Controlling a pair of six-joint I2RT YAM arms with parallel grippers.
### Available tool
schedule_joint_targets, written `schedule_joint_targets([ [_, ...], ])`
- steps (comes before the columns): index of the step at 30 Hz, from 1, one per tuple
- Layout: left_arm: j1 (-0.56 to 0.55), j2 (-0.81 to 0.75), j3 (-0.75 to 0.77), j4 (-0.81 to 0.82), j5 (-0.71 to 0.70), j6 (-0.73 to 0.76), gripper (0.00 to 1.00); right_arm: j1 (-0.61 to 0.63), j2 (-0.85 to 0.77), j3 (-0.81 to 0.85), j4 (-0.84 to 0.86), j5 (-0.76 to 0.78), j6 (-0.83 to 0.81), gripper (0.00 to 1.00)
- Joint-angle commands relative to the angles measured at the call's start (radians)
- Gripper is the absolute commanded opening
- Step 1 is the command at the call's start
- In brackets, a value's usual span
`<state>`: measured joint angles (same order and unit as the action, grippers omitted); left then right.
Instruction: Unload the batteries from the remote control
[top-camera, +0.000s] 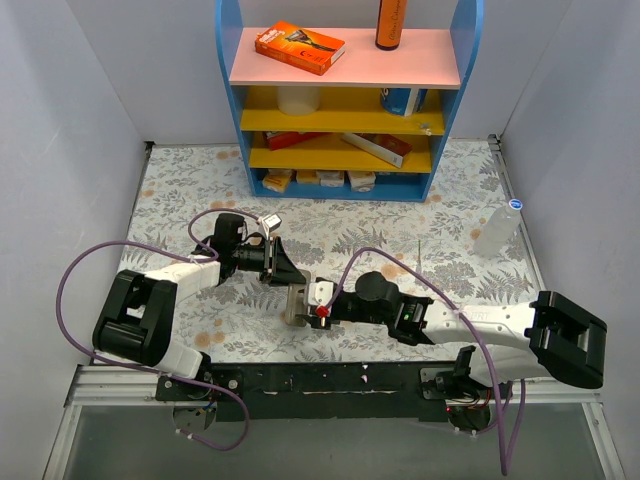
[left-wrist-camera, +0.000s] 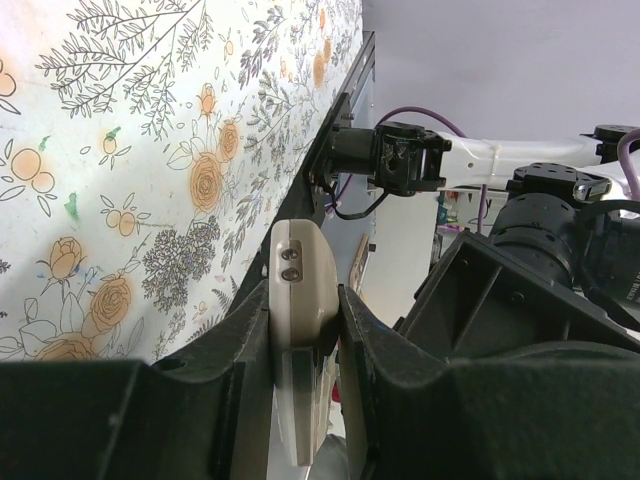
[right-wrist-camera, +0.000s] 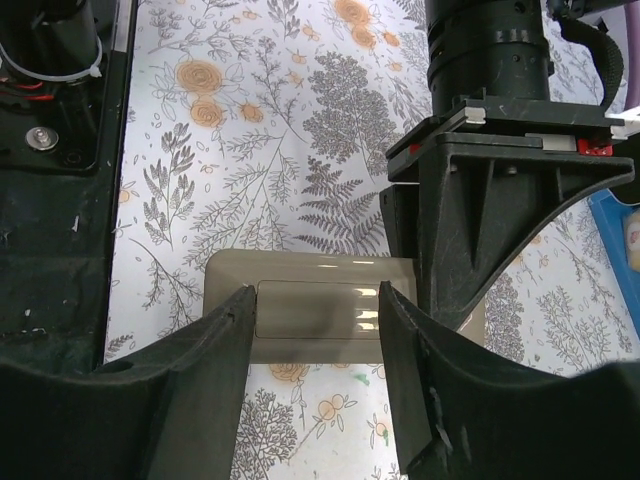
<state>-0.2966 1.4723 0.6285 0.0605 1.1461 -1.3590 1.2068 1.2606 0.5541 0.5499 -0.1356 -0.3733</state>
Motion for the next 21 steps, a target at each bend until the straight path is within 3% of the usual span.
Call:
schedule_joint_targets([
  [1,-0.001,-0.012,0.011,-0.008,0.015,0.000,0.00,0.007,-0.001,0.036,0.016,0.014,0.002,0.59],
  [21,-0.001,-0.004,0.011,-0.018,0.006,0.000,0.00,0.036,0.056,0.020,0.030,0.047,-0.035,0.59],
])
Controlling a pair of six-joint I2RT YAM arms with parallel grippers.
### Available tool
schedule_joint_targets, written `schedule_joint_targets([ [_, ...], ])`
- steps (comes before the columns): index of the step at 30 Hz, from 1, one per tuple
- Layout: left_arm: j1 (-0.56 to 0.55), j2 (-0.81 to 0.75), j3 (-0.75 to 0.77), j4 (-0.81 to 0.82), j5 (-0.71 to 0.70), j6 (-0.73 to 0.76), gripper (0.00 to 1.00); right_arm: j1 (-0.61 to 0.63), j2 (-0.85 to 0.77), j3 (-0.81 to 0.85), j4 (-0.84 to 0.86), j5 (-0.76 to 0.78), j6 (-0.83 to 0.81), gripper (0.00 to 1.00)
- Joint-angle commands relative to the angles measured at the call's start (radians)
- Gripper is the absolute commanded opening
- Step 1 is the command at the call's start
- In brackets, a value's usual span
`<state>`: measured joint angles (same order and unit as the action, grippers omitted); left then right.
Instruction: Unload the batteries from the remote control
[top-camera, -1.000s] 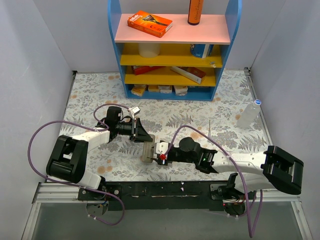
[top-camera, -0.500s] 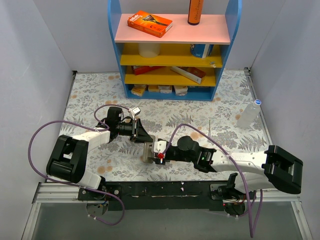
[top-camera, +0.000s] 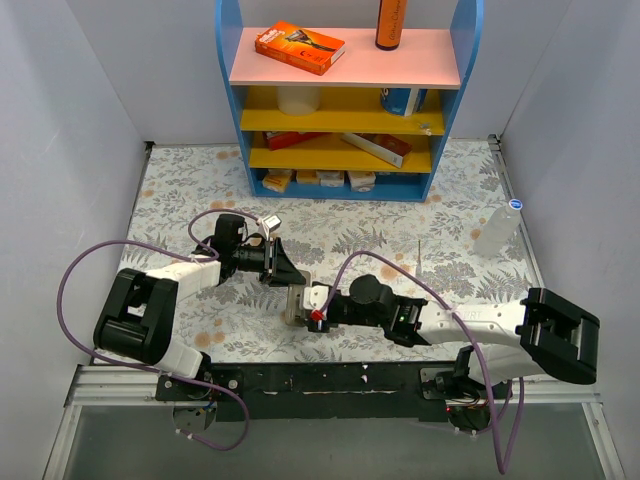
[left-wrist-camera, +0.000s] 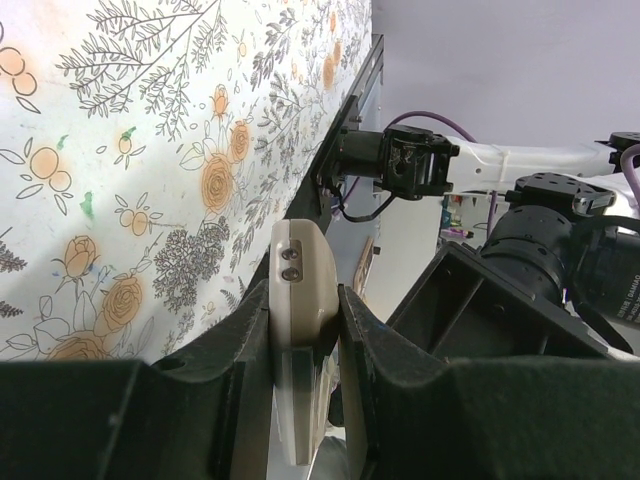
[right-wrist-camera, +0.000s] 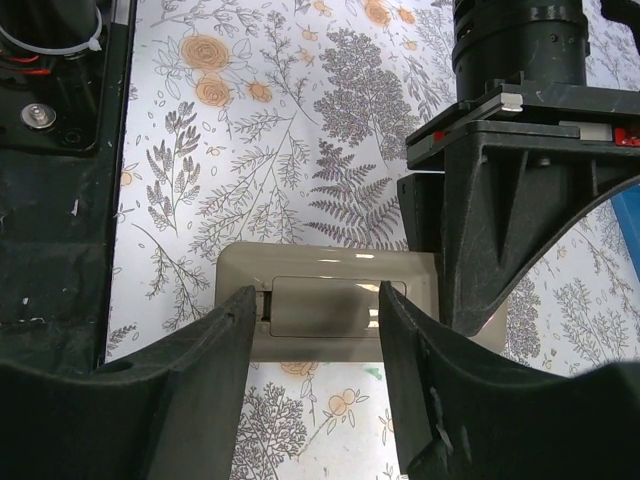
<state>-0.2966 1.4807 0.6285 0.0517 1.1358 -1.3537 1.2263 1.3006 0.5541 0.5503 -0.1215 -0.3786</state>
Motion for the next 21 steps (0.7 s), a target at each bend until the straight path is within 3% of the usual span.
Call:
schedule_joint_targets([
  [1,-0.001,-0.013,0.010,-0.007,0.018,-0.005,0.00,0.024,0.020,0.021,0.028,0.042,-0.046,0.58],
  [21,-0.001,0.024,0.013,-0.016,0.010,-0.022,0.00,0.117,0.074,-0.031,0.158,0.306,-0.238,0.55],
])
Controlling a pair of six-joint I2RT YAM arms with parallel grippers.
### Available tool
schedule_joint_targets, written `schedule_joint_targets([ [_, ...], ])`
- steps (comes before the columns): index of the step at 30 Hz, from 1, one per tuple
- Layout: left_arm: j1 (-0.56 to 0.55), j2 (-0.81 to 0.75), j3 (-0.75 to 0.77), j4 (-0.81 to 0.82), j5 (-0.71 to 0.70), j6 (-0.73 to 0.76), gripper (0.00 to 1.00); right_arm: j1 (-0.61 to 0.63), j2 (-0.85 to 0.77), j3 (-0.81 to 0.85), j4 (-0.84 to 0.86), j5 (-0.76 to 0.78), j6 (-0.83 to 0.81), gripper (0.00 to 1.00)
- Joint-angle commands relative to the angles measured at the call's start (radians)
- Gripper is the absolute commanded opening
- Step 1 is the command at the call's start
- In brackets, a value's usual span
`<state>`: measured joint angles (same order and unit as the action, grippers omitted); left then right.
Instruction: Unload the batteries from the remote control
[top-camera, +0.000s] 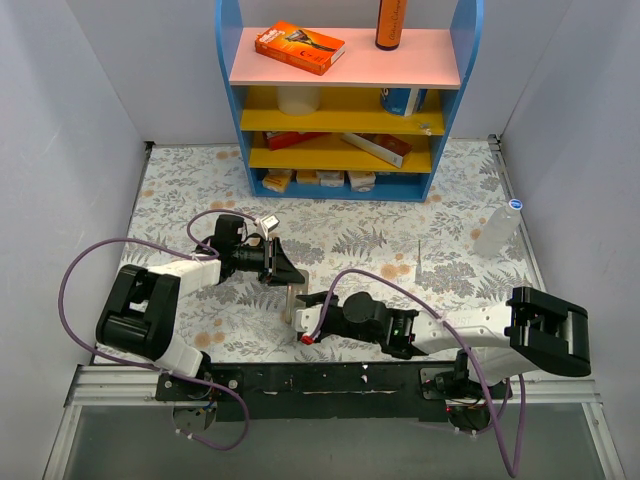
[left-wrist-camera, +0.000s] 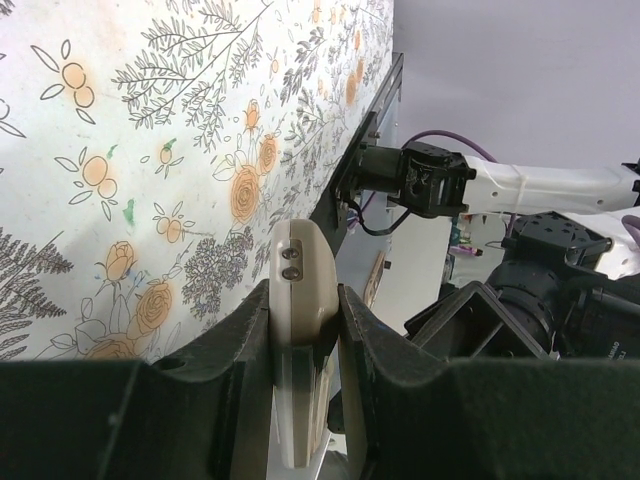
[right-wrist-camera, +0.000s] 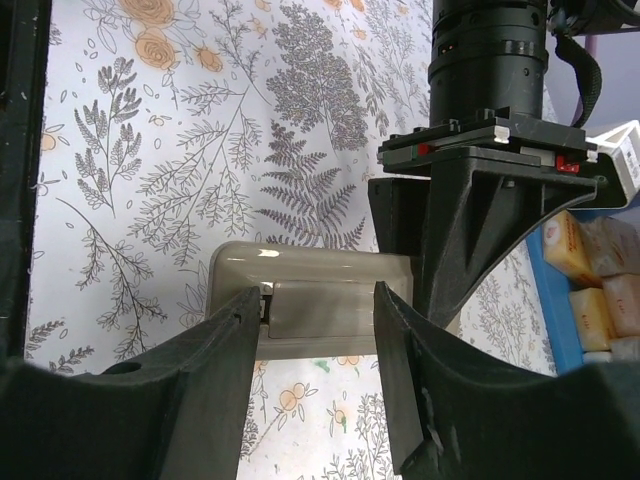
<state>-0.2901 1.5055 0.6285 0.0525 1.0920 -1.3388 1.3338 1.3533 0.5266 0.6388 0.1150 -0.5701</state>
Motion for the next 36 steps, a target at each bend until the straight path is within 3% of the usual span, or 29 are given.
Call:
schedule_joint_targets([
  [1,-0.007,-0.001,0.011,-0.017,0.054,-0.037,0.00,0.013,0.023,-0.008,0.071,0.074,-0.048,0.55],
  [26,-0.007,0.053,0.054,-0.169,-0.038,0.049,0.00,0.038,0.058,-0.027,0.148,0.228,-0.093,0.54],
  [36,0.006,0.059,0.086,-0.270,-0.151,0.101,0.00,0.038,0.063,-0.076,0.143,0.247,-0.030,0.53],
])
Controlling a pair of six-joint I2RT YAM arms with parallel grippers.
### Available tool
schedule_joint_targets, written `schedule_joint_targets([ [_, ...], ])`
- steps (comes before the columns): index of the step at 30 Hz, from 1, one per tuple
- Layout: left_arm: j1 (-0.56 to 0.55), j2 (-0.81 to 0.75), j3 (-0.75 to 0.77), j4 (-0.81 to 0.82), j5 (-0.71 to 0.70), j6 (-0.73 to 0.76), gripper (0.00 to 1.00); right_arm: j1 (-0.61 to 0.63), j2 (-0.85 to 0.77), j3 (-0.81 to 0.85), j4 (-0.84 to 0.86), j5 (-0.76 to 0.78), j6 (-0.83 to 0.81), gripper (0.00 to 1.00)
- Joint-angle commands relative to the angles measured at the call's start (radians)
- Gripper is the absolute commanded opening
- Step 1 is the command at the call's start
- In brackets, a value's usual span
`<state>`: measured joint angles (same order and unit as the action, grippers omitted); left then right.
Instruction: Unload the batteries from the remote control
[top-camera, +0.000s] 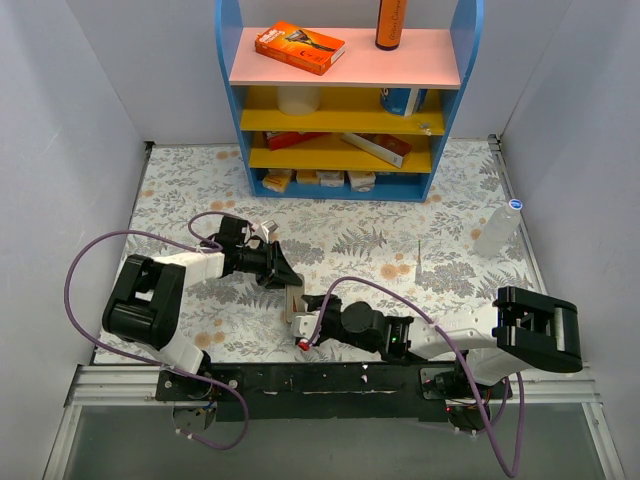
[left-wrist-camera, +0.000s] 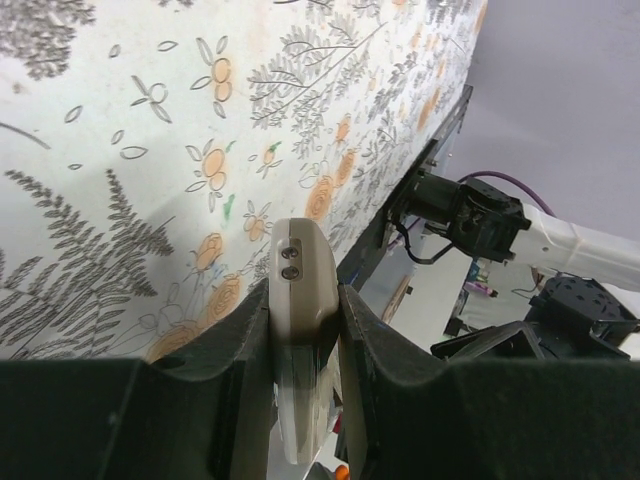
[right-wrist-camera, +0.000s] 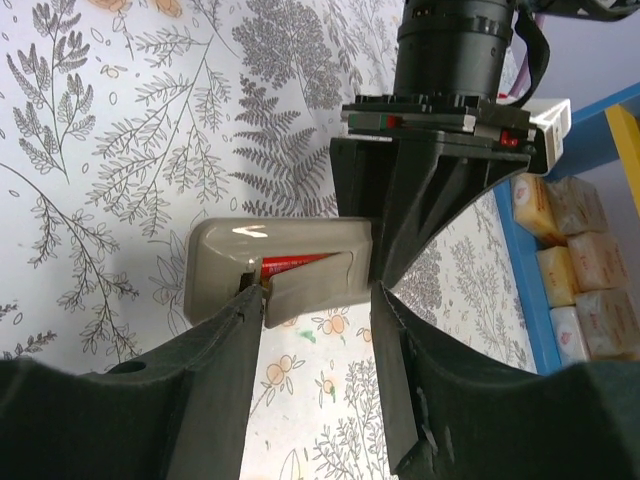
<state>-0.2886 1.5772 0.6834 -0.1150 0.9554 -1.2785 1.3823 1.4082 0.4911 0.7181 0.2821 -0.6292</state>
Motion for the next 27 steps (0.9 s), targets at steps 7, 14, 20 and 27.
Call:
schedule_joint_targets([
  [7,0.008,0.009,0.056,-0.163,-0.105,0.071,0.00,-0.011,0.012,-0.072,0.098,0.097,0.101,0.53],
  [14,0.009,-0.017,0.079,-0.222,-0.251,0.097,0.00,-0.011,0.046,-0.080,0.122,0.129,0.170,0.53],
  [20,0.011,-0.059,0.091,-0.256,-0.376,0.110,0.00,-0.011,0.034,-0.082,0.112,0.175,0.278,0.53],
  [27,0.009,-0.066,0.100,-0.258,-0.399,0.119,0.00,-0.023,-0.049,-0.048,-0.017,0.273,0.505,0.53],
])
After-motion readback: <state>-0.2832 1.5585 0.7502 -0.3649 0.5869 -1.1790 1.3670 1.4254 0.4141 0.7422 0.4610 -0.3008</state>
